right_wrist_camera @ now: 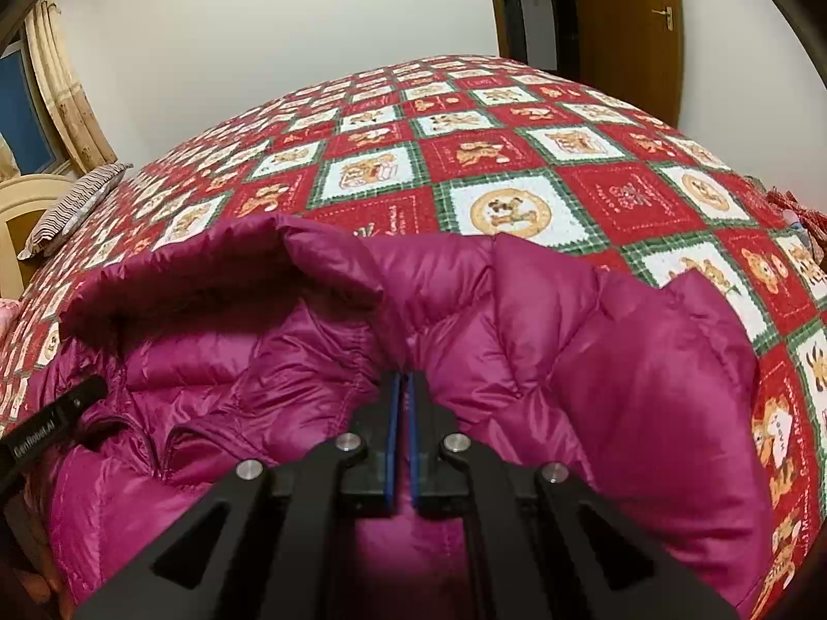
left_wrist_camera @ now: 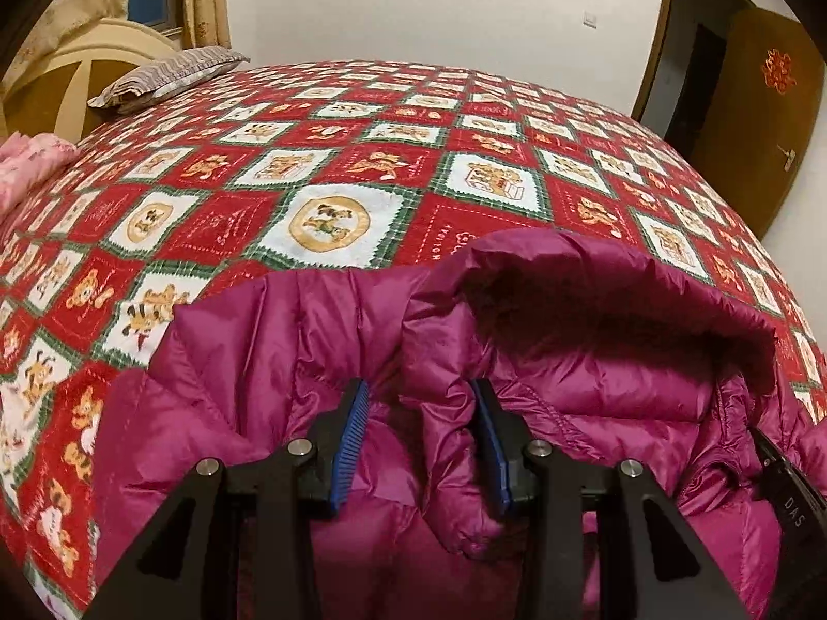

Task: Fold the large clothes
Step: 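Grasp the collar edge with the left gripper while the right gripper holds it, then lift the collar with both grippers and fold it toward the hem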

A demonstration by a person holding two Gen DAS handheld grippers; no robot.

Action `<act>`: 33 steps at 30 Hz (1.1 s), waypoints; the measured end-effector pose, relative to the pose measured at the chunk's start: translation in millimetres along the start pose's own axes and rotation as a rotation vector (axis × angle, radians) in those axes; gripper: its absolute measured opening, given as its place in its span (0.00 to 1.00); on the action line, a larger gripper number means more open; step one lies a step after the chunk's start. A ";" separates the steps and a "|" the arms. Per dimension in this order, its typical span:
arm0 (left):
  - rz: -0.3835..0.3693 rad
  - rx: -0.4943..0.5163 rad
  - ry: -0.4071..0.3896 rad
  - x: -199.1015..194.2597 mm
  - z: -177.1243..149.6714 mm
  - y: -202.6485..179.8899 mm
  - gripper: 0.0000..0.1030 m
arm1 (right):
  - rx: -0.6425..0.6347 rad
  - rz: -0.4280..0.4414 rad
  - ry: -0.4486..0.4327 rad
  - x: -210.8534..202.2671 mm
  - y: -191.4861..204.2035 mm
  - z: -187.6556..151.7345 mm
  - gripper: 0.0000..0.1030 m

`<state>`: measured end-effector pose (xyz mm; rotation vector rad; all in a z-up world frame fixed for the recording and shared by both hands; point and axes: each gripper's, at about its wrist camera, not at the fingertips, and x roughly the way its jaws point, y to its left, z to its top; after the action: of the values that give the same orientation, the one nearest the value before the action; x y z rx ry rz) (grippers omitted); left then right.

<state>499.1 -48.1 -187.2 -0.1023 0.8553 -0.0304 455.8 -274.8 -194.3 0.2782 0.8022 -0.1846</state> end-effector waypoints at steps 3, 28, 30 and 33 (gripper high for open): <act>0.013 0.008 -0.004 1.8 -1.0 -1.5 0.42 | -0.003 -0.004 0.000 0.0 0.3 0.1 0.02; -0.051 -0.097 -0.073 -8.6 -10.2 28.4 0.42 | 0.014 -0.087 -0.077 -43.6 12.0 25.2 0.19; -0.030 -0.080 -0.067 -7.4 -9.6 23.9 0.42 | 0.060 -0.056 -0.104 -44.8 18.3 46.2 0.21; -0.011 -0.057 -0.058 -6.0 -9.2 19.7 0.42 | 0.077 -0.023 -0.060 -23.3 38.3 76.1 0.22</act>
<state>487.9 -28.8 -190.7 -0.1601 0.7979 -0.0132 502.0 -261.1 -120.2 0.3344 0.7404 -0.2448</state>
